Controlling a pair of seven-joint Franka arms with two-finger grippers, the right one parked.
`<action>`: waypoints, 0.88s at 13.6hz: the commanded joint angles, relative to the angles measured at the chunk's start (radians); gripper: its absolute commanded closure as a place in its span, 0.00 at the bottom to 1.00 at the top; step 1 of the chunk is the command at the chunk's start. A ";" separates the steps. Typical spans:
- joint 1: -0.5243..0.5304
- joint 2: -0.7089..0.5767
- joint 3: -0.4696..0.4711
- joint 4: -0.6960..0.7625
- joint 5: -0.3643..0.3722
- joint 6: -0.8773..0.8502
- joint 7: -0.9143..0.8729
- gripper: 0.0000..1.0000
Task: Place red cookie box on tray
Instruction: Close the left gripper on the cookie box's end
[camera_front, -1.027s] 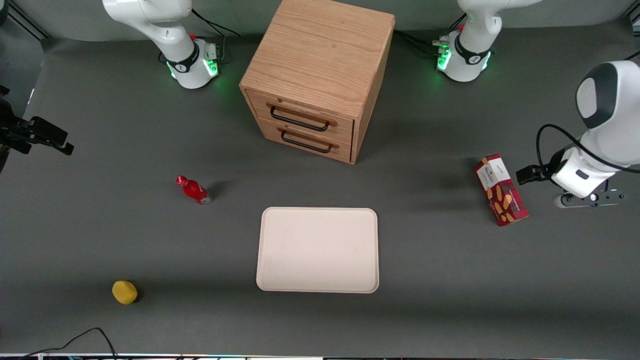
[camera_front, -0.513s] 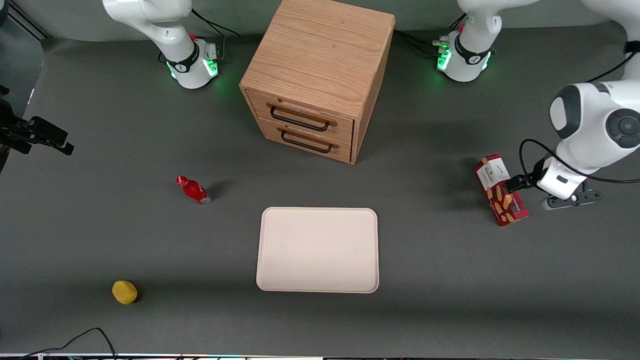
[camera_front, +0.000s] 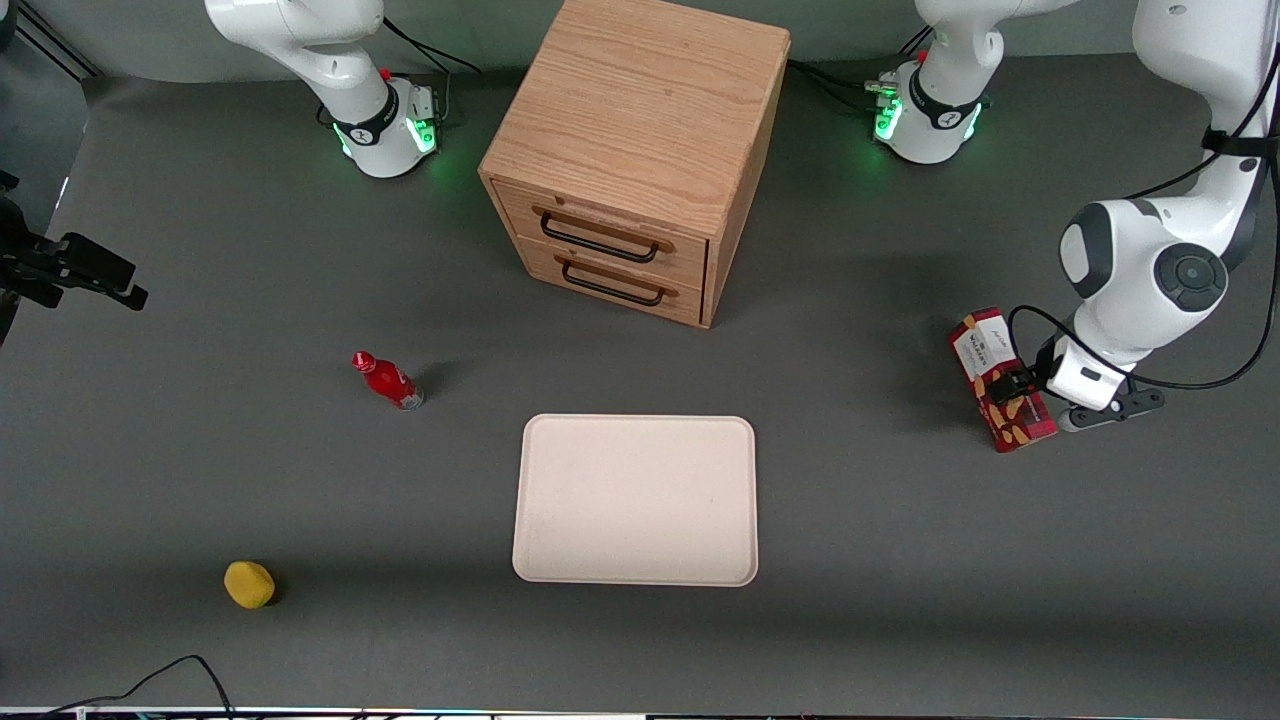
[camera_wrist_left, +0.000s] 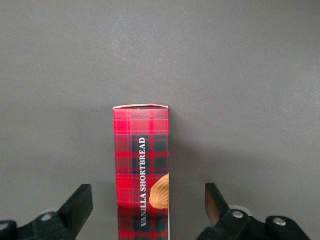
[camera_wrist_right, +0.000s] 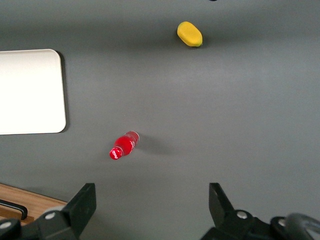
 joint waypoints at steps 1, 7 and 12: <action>0.003 0.015 -0.003 -0.009 -0.007 0.052 -0.017 0.00; 0.003 0.025 -0.004 -0.048 -0.006 0.121 -0.017 0.34; 0.001 0.022 -0.003 -0.049 -0.006 0.113 -0.017 0.89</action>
